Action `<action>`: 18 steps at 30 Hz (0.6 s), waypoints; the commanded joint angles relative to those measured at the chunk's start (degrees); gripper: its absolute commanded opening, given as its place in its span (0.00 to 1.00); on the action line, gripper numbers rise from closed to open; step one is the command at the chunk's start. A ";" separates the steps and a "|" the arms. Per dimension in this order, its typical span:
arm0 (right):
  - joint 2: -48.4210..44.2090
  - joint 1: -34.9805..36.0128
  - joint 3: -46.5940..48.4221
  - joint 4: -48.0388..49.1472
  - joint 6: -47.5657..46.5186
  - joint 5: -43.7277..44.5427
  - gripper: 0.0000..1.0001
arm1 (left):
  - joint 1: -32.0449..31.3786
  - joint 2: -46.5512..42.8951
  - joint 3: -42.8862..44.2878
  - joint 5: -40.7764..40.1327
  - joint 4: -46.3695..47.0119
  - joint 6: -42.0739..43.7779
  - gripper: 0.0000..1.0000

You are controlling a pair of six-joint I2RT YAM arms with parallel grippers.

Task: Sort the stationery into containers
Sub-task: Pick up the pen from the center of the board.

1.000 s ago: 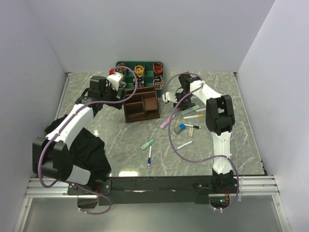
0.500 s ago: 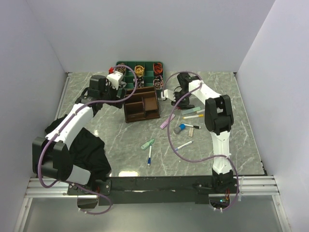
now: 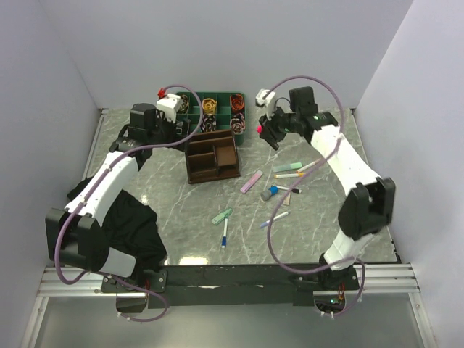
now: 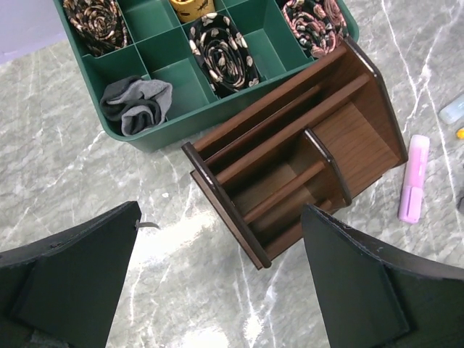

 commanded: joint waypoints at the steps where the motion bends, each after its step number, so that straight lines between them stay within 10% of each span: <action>1: -9.54 1.58 -11.89 22.59 28.30 -2.64 0.00 | 0.20 -3.53 0.74 -1.42 3.15 -2.67 1.00; 9: -17.13 17.57 -29.31 60.67 47.92 22.20 0.00 | 3.96 -6.78 -2.86 -15.11 5.35 -9.88 1.00; 18: -4.14 29.00 -28.19 78.96 41.96 37.87 0.00 | 12.14 -11.17 -8.48 -17.60 5.44 -12.43 0.99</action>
